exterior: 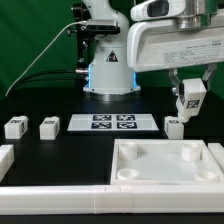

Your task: Assemble one leg

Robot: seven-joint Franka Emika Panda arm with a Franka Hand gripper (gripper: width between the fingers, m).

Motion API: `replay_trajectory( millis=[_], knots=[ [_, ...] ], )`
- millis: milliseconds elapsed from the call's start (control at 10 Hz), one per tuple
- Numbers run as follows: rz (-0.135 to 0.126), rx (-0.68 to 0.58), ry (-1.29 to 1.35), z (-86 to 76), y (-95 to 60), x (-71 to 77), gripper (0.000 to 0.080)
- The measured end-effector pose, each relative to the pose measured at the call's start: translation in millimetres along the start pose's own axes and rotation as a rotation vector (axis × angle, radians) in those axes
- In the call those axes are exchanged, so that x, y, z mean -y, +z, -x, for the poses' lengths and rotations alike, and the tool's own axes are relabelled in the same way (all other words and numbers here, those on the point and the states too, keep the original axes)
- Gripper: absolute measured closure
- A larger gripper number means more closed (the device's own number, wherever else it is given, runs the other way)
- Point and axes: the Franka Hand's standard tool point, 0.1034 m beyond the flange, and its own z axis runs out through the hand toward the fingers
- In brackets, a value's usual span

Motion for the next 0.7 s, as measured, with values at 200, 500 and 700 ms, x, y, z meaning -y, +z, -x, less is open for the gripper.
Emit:
replay_trajectory(
  millis=[200, 500, 700],
  knots=[
    [0.001, -0.01, -0.002, 2.3, 2.4, 0.7, 0.0506],
    [0.014, -0.163, -0.003, -7.6, 1.5, -2.6, 0.0506],
    [0.019, -0.173, 0.013, -3.5, 3.5, -8.9, 0.0506]
  ],
)
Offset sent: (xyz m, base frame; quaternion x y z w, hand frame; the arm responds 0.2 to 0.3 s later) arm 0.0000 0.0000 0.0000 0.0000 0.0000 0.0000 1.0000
